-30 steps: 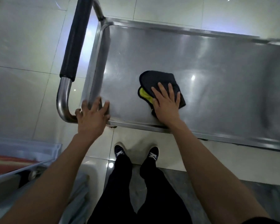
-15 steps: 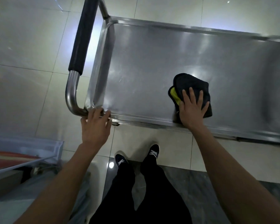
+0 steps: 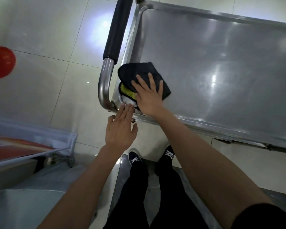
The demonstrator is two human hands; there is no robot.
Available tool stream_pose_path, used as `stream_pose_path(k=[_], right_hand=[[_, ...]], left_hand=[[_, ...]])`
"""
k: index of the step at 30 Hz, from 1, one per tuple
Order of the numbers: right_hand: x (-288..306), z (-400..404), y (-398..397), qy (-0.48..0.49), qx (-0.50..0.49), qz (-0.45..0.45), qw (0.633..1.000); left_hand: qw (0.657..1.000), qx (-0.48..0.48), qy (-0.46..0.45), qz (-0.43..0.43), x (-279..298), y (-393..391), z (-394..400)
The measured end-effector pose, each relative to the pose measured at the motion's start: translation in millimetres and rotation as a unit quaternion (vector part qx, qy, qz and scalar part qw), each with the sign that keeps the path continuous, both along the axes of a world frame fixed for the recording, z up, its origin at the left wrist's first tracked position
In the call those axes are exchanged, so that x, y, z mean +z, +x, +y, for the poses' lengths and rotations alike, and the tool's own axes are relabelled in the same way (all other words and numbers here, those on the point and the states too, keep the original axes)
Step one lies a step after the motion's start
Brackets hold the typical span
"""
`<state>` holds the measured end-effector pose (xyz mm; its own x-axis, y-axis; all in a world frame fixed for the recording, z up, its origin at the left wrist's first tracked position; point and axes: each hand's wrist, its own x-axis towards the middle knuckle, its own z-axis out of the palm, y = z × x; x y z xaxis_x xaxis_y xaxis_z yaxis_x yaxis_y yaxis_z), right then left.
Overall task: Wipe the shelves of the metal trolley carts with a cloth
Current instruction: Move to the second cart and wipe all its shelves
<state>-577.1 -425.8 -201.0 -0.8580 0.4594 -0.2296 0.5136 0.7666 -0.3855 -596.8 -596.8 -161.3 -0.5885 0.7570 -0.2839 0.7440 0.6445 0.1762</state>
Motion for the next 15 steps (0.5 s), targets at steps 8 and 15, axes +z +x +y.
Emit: stream_pose_path(k=[8,15], right_hand=[[6,-9,-2,-0.034,0.055,0.029,0.997],[3,-17,67,-0.017,0.031,0.055,0.998]], left_hand=[[0.999,-0.010,-0.028,0.040,1,4,-12],[0.998,-0.024,-0.031,0.043,9,1,-7]])
